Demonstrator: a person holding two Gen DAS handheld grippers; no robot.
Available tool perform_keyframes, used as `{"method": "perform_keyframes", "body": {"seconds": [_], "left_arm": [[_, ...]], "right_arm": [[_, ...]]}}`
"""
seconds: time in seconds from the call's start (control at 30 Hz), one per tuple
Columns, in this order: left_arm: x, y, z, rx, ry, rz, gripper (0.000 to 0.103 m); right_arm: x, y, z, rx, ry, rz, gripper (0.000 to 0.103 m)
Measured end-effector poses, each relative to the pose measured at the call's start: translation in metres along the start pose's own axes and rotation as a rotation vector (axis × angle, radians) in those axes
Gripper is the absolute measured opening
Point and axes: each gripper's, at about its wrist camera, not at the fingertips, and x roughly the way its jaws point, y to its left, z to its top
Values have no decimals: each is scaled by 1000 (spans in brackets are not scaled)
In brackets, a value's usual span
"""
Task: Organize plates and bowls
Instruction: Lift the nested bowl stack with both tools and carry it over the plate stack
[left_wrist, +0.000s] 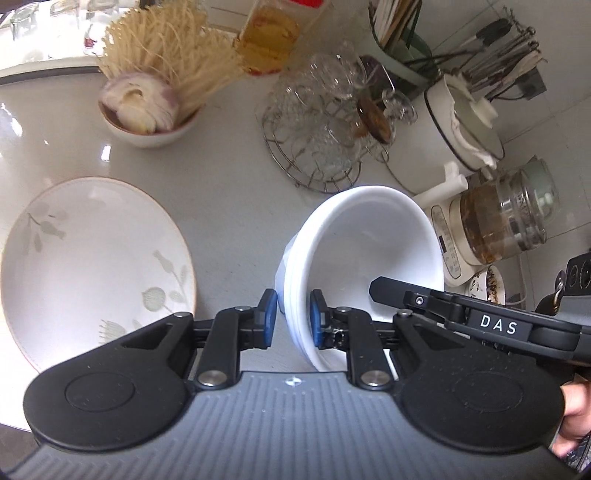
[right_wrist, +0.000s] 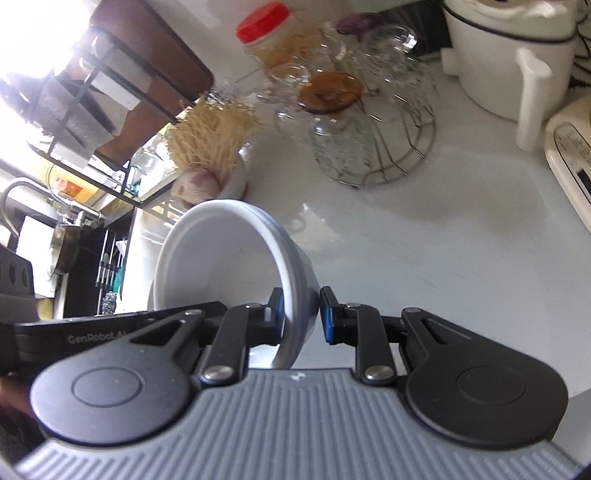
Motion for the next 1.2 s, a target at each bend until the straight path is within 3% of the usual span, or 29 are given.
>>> {"method": "perform_keyframes", "body": {"seconds": [0.23,0.67,1.0,1.2], "left_arm": [[-26,31,0,-42,-55,-4,21],[-58,111,-17,-182,-120,39,21],[-44,162,-27,-243,-99,86,21],[-28,183,-22,-236,-77,65,21]], "right_arm": [[13,38,5,-59,-1,2,23],[68,107,2,-152,75,17,23],[119,133,-7,-186,132,-14,23],[137,139,-12,-178,140,-65,23]]}}
